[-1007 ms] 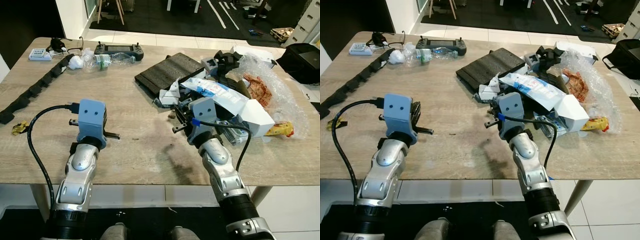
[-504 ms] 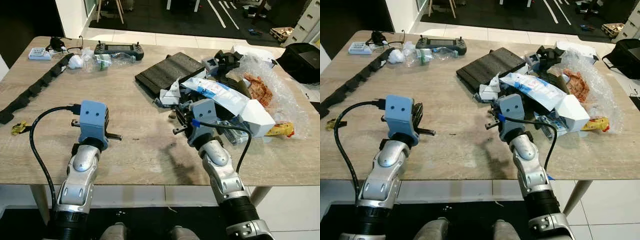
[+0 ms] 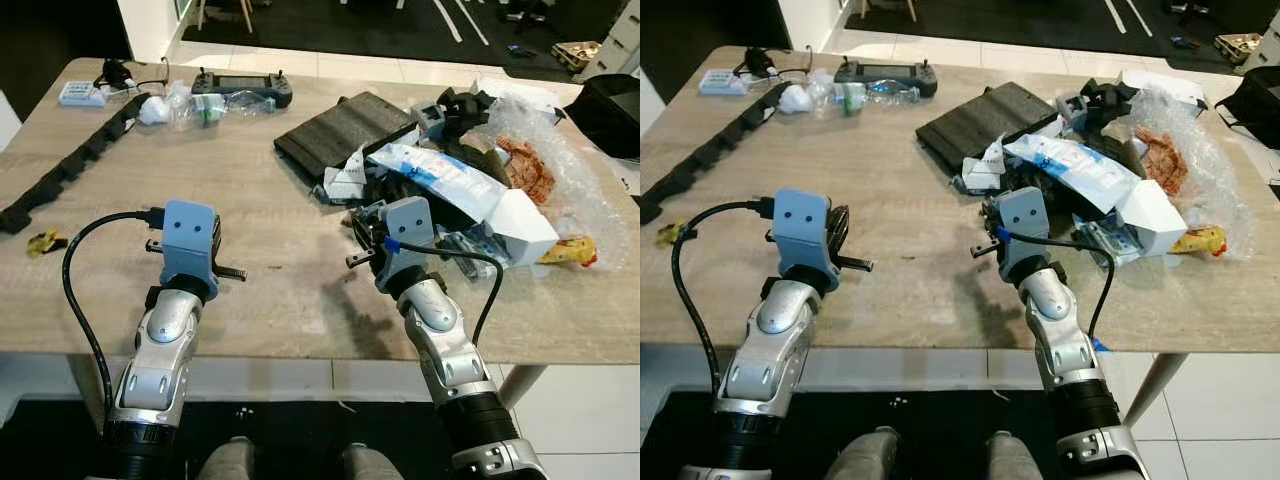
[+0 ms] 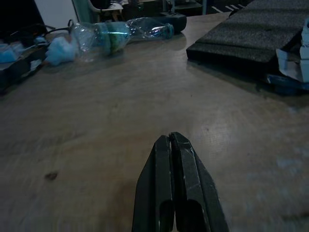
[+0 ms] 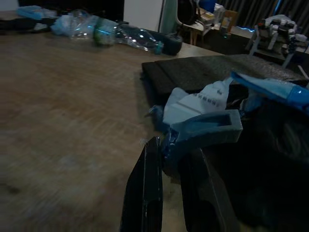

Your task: Picking trash to rubbish bin

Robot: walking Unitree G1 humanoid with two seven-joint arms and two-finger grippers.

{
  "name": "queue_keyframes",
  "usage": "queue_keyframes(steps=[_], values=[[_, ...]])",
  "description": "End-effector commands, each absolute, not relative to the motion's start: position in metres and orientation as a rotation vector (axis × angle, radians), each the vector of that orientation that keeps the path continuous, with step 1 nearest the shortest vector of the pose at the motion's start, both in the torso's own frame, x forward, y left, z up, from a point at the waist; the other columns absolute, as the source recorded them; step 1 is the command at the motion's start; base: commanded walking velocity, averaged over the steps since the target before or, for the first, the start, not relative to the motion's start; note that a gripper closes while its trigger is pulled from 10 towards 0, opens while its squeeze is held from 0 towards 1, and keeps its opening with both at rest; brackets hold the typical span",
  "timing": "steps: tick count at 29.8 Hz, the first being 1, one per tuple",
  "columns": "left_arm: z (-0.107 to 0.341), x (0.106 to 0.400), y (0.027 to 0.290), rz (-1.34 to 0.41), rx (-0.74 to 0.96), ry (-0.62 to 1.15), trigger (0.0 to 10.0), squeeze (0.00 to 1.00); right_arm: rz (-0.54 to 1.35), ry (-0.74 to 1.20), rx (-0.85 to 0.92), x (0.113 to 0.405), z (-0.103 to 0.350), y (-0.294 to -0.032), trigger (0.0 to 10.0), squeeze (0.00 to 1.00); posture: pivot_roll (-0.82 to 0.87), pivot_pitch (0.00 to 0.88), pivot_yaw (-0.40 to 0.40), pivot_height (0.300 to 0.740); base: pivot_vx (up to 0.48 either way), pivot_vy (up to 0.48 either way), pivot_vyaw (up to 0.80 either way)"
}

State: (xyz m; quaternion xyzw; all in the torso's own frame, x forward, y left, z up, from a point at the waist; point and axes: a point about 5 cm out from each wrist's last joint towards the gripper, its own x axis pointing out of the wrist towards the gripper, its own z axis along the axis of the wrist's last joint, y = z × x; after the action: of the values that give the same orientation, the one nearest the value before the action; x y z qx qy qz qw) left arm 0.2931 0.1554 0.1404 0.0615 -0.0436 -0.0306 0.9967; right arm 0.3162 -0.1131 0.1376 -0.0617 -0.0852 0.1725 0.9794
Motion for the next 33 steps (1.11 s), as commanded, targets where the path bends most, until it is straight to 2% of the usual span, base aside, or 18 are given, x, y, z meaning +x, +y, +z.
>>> queue_keyframes(steps=[1, 9, 26, 33], values=[[0.1427, 0.2923, 0.1510, -0.078, 0.104, -0.102, 10.0, 0.00, 0.347, -0.165, -0.125, 0.3139, 0.1364, -0.1134, 10.0, 0.00, 0.05, 0.082, -0.062, 0.740, -0.300, 0.000, 0.00], [0.1430, 0.2918, 0.1515, -0.077, 0.108, -0.103, 10.0, 0.00, 0.348, -0.163, -0.125, 0.3133, 0.1362, -0.1131, 10.0, 0.00, 0.05, 0.082, -0.062, 0.740, -0.285, 0.000, 0.00], [0.1414, 0.2927, 0.1518, -0.088, 0.134, -0.093, 10.0, 0.00, 0.339, -0.151, -0.107, 0.3126, 0.1339, -0.1120, 10.0, 0.00, 0.05, 0.065, -0.056, 0.740, 0.000, 0.000, 0.00], [0.1415, 0.2929, 0.1501, -0.096, 0.138, -0.093, 10.0, 0.00, 0.331, -0.150, -0.105, 0.3135, 0.1339, -0.1130, 10.0, 0.00, 0.05, 0.061, -0.055, 0.740, 0.000, 0.000, -0.77]])
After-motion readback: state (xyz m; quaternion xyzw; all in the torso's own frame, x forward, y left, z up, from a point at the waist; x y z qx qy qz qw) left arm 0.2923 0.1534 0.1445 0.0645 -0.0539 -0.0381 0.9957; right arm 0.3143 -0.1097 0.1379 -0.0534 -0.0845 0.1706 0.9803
